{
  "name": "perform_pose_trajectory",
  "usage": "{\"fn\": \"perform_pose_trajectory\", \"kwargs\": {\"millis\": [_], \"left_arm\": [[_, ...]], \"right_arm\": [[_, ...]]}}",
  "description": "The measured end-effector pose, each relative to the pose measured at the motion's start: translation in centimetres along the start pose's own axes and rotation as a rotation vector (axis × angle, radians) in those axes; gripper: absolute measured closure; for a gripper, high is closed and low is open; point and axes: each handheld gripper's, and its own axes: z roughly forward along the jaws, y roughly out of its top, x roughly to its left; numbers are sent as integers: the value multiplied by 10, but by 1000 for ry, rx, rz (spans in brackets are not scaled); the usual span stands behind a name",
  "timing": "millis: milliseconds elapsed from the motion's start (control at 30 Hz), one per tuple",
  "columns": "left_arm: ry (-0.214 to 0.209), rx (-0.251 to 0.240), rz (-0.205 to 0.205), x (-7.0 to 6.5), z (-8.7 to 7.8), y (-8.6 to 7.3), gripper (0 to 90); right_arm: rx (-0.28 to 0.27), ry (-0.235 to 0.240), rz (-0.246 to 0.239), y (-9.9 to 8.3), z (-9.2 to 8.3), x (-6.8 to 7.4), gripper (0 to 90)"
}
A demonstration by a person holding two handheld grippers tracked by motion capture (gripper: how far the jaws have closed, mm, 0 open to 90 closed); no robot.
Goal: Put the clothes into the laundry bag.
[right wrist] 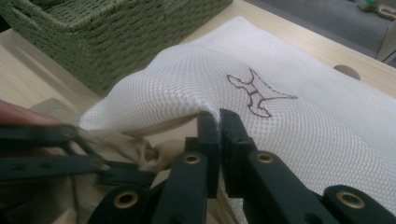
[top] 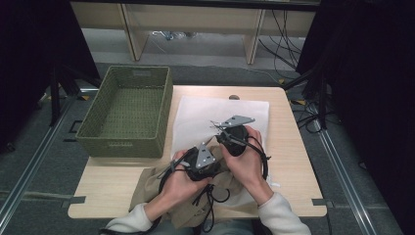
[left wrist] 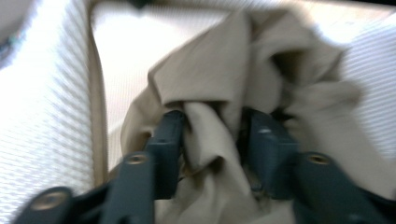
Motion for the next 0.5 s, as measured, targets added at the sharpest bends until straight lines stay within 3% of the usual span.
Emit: {"fn": "perform_pose_trajectory", "kwargs": {"millis": [100, 133, 233, 300, 367, 400, 467, 500], "left_arm": [[-38, -73, 5, -7, -17, 4, 431], [-53, -79, 24, -9, -23, 6, 417], [-105, -90, 69, -22, -28, 9, 343], [-137, -57, 117, -30, -22, 8, 281], [-141, -7, 183, -36, -10, 4, 243], [-141, 10, 196, -39, -2, 1, 228], [-116, 81, 242, -40, 16, -5, 217], [-75, 103, 269, -41, 22, -8, 220]], "right_arm": [[4, -6, 5, 0, 1, -1, 886], [0, -7, -6, 0, 1, -1, 886], [11, -4, 29, 0, 1, 1, 886], [12, -5, 26, 0, 1, 1, 886], [14, 2, 24, 0, 0, 1, 886], [4, -4, -5, 0, 1, -1, 886], [9, 0, -1, 0, 0, -1, 886], [9, 1, -1, 0, 0, -2, 886]]}}
